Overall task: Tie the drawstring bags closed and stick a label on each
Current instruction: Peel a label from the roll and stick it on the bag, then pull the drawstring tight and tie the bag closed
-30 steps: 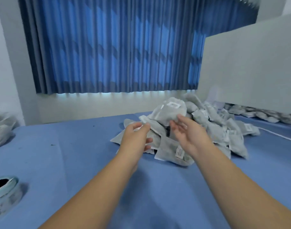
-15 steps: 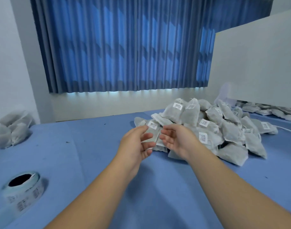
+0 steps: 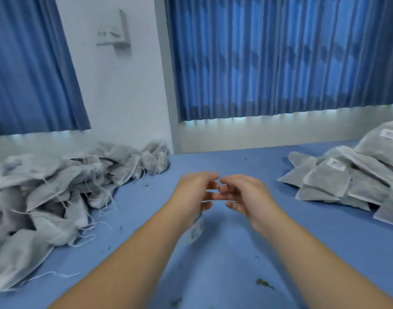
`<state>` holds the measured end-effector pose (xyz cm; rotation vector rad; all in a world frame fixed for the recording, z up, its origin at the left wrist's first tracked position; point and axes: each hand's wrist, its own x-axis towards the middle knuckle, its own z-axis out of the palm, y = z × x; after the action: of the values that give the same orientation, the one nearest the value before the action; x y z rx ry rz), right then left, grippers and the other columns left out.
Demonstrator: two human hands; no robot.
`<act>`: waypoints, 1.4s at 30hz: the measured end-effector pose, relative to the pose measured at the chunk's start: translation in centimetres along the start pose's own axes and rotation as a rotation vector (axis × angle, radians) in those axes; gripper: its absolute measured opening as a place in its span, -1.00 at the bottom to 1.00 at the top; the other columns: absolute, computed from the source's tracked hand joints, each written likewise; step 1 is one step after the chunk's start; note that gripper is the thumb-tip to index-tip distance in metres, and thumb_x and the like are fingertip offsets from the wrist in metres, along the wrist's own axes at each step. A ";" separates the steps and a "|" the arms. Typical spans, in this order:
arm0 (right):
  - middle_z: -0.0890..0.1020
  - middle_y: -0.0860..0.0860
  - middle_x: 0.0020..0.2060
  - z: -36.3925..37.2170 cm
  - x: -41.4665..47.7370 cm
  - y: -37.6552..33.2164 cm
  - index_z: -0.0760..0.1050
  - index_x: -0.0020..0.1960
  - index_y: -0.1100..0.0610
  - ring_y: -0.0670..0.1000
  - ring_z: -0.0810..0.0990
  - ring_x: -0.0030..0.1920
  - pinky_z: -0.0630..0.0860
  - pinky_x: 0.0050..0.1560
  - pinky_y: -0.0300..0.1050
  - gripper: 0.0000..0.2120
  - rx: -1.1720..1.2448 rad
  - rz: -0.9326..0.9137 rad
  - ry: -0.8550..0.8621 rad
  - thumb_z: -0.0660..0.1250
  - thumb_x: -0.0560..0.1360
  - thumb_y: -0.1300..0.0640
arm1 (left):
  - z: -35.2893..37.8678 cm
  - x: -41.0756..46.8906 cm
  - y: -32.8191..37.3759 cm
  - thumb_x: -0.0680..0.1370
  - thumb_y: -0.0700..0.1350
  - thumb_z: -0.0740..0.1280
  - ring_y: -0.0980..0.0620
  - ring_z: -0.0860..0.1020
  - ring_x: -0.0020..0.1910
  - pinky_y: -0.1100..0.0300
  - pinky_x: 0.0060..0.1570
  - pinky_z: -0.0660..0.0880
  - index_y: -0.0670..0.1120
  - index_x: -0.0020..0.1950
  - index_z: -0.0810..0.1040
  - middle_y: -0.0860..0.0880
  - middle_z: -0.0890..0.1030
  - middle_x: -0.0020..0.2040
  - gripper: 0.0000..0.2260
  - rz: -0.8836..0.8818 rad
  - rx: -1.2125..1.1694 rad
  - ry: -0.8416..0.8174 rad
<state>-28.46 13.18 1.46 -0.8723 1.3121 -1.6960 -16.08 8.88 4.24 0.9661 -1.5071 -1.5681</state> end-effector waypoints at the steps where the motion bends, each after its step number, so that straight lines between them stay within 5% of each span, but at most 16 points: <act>1: 0.66 0.03 -0.37 1.5 0.2 0.6 0.61 -0.13 0.17 -0.01 0.67 -0.30 0.50 -0.33 -0.22 -0.91 -0.079 -0.040 0.006 0.33 0.50 0.21 | -1.7 0.0 0.1 0.56 -0.13 0.34 0.08 0.53 -0.44 0.25 -0.36 0.42 -0.08 -0.05 0.60 0.02 0.60 -0.27 -0.94 0.006 0.051 0.030; 6: 0.66 -0.13 -0.33 6.7 0.7 4.1 0.60 -0.22 -0.02 -0.18 0.59 -0.26 0.41 -0.30 -0.42 -0.79 -0.514 -0.342 0.029 0.29 0.51 0.20 | -10.3 0.6 -0.9 0.57 -0.13 0.29 0.06 0.53 -0.31 0.23 -0.28 0.44 -0.14 -0.05 0.60 -0.01 0.61 -0.17 -0.87 0.079 0.475 0.188; 9: 0.64 -0.18 -0.22 7.1 0.6 6.0 0.61 -0.20 -0.01 -0.18 0.55 -0.18 0.36 -0.22 -0.46 -0.82 -0.735 -0.496 -0.010 0.31 0.52 0.17 | -15.1 1.2 -2.3 0.55 -0.13 0.20 -0.02 0.55 -0.11 0.16 -0.16 0.45 -0.12 -0.04 0.57 -0.03 0.60 -0.03 -0.84 0.172 1.134 0.272; 12: 0.59 -0.16 -0.24 6.3 0.6 6.4 0.58 -0.21 -0.05 -0.22 0.50 -0.13 0.33 -0.20 -0.44 -0.83 -0.874 -0.558 -0.084 0.29 0.52 0.11 | -18.7 1.4 -3.3 0.56 -0.10 0.19 -0.12 0.49 0.14 0.10 -0.08 0.36 -0.07 0.15 0.50 -0.07 0.45 0.16 -0.80 0.052 1.709 0.226; 15: 0.58 -0.15 -0.25 5.9 0.6 6.6 0.57 -0.22 -0.03 -0.24 0.48 -0.11 0.30 -0.20 -0.45 -0.83 -0.919 -0.584 -0.114 0.30 0.53 0.09 | -21.3 1.3 -3.5 0.55 -0.06 0.25 -0.12 0.47 0.21 0.07 -0.08 0.33 -0.06 0.24 0.46 -0.08 0.44 0.23 -0.73 -0.054 1.992 0.188; 21: 0.58 -0.14 -0.23 6.6 0.5 7.0 0.56 -0.22 -0.03 -0.23 0.49 -0.12 0.27 -0.17 -0.49 -0.83 -0.969 -0.615 -0.115 0.31 0.53 0.10 | -25.1 0.2 -3.0 0.56 0.18 0.26 -0.10 0.51 0.20 0.05 0.08 0.39 0.02 0.24 0.45 -0.02 0.48 0.22 -0.65 -0.099 2.065 0.070; 25: 0.57 -0.14 -0.23 6.7 0.2 7.1 0.54 -0.23 -0.07 -0.21 0.49 -0.12 0.29 -0.16 -0.46 -0.82 -0.972 -0.624 -0.115 0.30 0.54 0.09 | -27.0 -0.7 -3.1 0.55 -0.07 0.26 -0.08 0.48 0.22 0.10 -0.01 0.38 0.05 0.27 0.46 -0.03 0.45 0.25 -0.71 -0.122 2.024 -0.011; 29: 0.56 -0.15 -0.23 6.7 0.0 7.0 0.53 -0.23 -0.04 -0.21 0.47 -0.12 0.29 -0.18 -0.45 -0.82 -0.966 -0.615 -0.094 0.29 0.55 0.08 | -27.9 -1.2 -3.5 0.53 -0.24 0.24 -0.10 0.45 0.23 0.07 0.05 0.34 -0.01 0.30 0.42 -0.07 0.41 0.26 -0.64 -0.067 2.107 0.122; 35: 0.55 -0.14 -0.23 6.5 -0.5 6.8 0.56 -0.22 0.01 -0.22 0.47 -0.13 0.30 -0.19 -0.45 -0.82 -0.927 -0.616 -0.083 0.29 0.55 0.09 | -28.5 -1.7 -4.2 0.54 -0.18 0.23 -0.04 0.46 0.24 0.08 0.14 0.33 0.02 0.23 0.46 0.02 0.51 0.19 -0.72 0.080 2.124 0.359; 42: 0.54 -0.13 -0.22 6.6 -0.7 6.5 0.56 -0.23 0.02 -0.20 0.48 -0.13 0.30 -0.21 -0.42 -0.82 -0.907 -0.600 -0.079 0.29 0.55 0.10 | -23.8 -1.1 -1.6 0.55 -0.09 0.31 -0.16 0.52 0.16 0.06 0.06 0.37 0.03 0.27 0.58 -0.06 0.58 0.12 -0.71 0.419 1.635 0.529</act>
<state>-21.19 10.17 -3.39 -1.9880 1.9191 -1.3979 5.75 -0.50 2.07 1.4940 -2.2003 0.5213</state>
